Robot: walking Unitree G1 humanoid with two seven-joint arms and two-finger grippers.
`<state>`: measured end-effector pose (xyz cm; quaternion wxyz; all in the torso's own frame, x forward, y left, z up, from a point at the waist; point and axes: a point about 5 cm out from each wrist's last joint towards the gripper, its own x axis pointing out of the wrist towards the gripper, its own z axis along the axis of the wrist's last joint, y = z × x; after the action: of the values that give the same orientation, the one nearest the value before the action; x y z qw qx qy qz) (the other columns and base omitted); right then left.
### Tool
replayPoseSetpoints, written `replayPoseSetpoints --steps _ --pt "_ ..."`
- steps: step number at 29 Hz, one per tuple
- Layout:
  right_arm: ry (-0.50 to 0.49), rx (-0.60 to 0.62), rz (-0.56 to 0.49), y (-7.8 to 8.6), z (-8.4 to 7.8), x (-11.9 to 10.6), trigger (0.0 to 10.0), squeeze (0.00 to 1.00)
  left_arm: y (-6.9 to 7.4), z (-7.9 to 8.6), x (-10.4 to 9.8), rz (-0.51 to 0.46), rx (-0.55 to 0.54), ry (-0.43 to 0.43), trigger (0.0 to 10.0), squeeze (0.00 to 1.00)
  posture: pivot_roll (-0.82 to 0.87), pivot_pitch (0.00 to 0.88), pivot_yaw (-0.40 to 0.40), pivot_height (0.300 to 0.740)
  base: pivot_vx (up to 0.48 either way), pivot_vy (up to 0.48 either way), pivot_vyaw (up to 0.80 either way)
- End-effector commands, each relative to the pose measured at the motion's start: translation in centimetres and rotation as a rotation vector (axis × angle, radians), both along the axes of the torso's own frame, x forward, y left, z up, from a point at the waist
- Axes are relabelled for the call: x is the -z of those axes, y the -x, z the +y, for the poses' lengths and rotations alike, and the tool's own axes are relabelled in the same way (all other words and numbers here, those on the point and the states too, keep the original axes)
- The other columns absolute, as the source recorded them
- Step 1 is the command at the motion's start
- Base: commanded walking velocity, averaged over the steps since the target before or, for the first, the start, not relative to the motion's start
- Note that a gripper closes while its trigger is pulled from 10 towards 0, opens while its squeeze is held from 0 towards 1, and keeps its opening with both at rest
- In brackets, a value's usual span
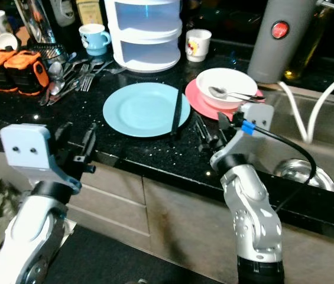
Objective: Kitchen organization
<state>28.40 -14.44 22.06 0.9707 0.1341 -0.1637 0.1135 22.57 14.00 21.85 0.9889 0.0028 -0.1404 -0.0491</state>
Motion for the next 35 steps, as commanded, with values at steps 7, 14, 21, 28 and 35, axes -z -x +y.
replayPoseSetpoints --steps 7,14,21,28,35 --pt "-0.003 -0.01 0.018 0.0 0.1 0.5 10.0 0.0 -0.3 0.3 -0.1 0.003 -0.017 -0.002 10.0 0.0 0.16 0.0 -0.032 0.74 0.0 -0.134 0.0" --pt "0.038 -0.029 0.029 -0.1 0.3 0.6 10.0 0.0 -1.5 3.0 -1.8 -0.044 -0.075 0.026 10.0 0.0 0.15 0.0 -0.035 0.74 0.0 0.0 0.0" --pt "0.056 -0.031 0.053 -0.1 0.5 0.8 10.0 0.0 -2.7 4.9 -2.6 -0.052 -0.104 0.05 10.0 0.0 0.14 0.0 -0.036 0.74 0.0 0.0 0.0" --pt "0.058 -0.022 0.076 -0.1 0.3 0.8 10.0 0.0 -5.0 6.3 -3.1 -0.027 -0.111 0.122 10.0 0.0 0.12 0.007 -0.035 0.74 0.0 0.0 0.0" --pt "0.069 -0.018 0.093 -0.2 0.2 0.8 10.0 0.0 -8.5 7.5 -3.0 0.056 -0.123 0.099 10.0 0.0 0.11 0.02 -0.047 0.74 0.0 0.0 -0.24"
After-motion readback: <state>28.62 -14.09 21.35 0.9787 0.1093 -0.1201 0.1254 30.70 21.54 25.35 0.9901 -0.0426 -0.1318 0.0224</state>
